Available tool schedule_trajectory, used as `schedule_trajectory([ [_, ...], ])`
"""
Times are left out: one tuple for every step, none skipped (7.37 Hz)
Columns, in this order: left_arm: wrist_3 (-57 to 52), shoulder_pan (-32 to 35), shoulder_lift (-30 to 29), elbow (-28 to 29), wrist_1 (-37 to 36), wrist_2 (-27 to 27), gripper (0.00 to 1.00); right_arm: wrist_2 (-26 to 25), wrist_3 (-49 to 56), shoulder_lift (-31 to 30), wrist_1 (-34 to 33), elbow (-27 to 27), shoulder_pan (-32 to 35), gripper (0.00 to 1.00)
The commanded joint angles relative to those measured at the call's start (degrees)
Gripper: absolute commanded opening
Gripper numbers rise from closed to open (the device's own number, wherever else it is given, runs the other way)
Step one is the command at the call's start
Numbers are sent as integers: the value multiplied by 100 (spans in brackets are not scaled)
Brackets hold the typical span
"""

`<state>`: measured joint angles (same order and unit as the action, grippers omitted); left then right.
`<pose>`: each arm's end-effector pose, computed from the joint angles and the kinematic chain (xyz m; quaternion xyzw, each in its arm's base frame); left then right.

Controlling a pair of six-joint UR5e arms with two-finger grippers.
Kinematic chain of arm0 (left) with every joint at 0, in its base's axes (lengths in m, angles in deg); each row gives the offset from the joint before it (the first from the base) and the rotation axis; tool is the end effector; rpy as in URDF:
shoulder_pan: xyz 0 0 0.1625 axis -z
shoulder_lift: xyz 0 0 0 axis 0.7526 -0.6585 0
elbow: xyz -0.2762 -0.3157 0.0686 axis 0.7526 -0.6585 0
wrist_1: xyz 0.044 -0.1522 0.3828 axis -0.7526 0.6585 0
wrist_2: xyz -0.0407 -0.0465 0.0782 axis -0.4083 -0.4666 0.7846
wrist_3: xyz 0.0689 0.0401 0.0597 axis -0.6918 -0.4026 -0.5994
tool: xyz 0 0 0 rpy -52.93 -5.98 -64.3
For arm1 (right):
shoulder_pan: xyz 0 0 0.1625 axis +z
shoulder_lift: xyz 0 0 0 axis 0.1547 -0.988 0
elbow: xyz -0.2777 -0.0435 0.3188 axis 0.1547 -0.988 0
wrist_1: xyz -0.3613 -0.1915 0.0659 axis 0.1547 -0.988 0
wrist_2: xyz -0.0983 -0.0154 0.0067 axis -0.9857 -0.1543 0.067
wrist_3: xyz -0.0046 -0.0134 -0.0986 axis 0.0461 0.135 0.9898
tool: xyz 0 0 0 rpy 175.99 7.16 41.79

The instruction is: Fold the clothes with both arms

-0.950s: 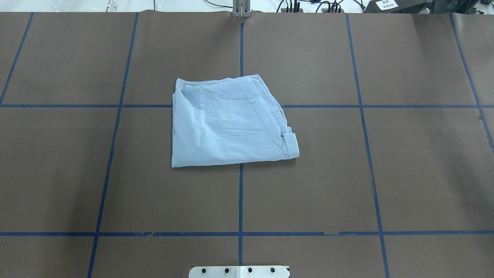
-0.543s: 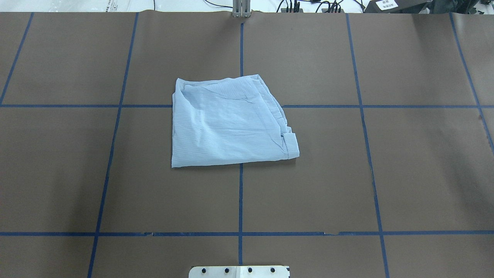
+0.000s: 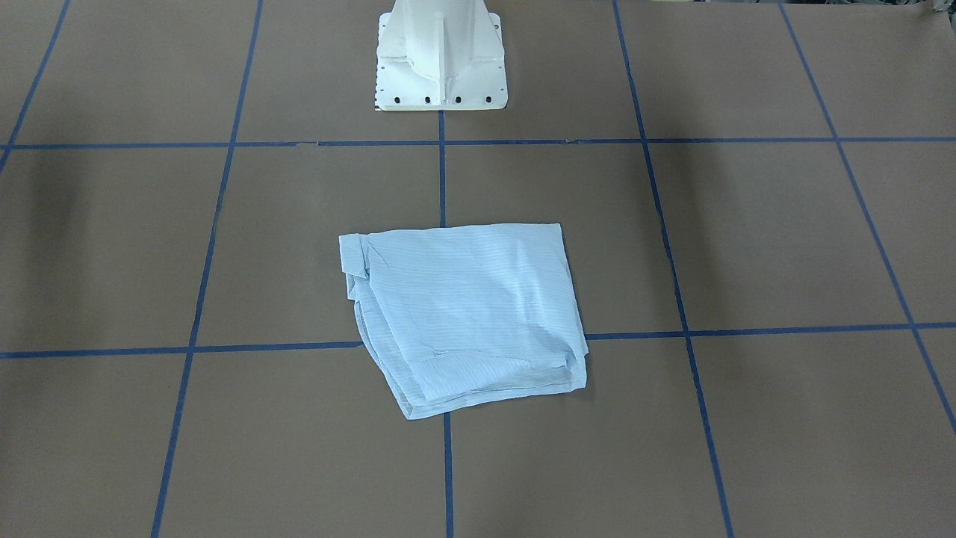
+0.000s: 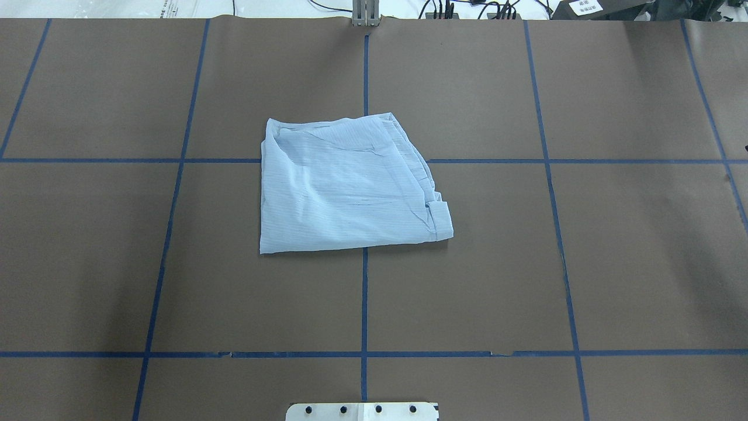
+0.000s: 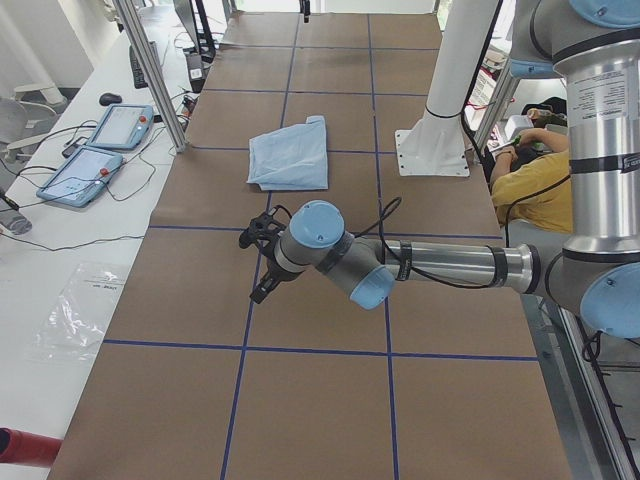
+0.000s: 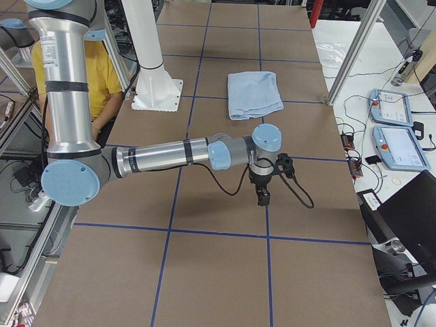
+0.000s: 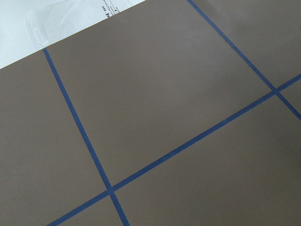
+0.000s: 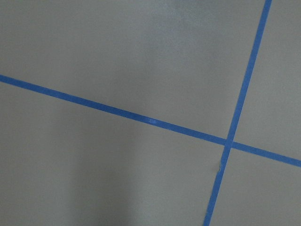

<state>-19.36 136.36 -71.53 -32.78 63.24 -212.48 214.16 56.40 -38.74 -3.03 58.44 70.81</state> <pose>-0.0411 -0.4463 0.5597 0.3010 0.3830 0.1566 0.8592 -0.0265 -0.5234 0.5695 0.0703 -0.3598 -0.1171 0.9230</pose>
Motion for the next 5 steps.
schedule_trajectory([
  [-15,0,4,-27,9,0,100,-1,0,6,0,-7,-8,100],
  [-24,0,30,-45,9,0,100,-1,0,6,9,2,-17,100],
  [-33,0,39,34,9,9,100,-19,17,15,9,2,-60,100],
  [-33,9,56,0,9,0,100,-10,9,84,61,2,-96,100],
  [-24,0,161,-88,44,26,100,-19,0,102,88,-41,-113,100],
])
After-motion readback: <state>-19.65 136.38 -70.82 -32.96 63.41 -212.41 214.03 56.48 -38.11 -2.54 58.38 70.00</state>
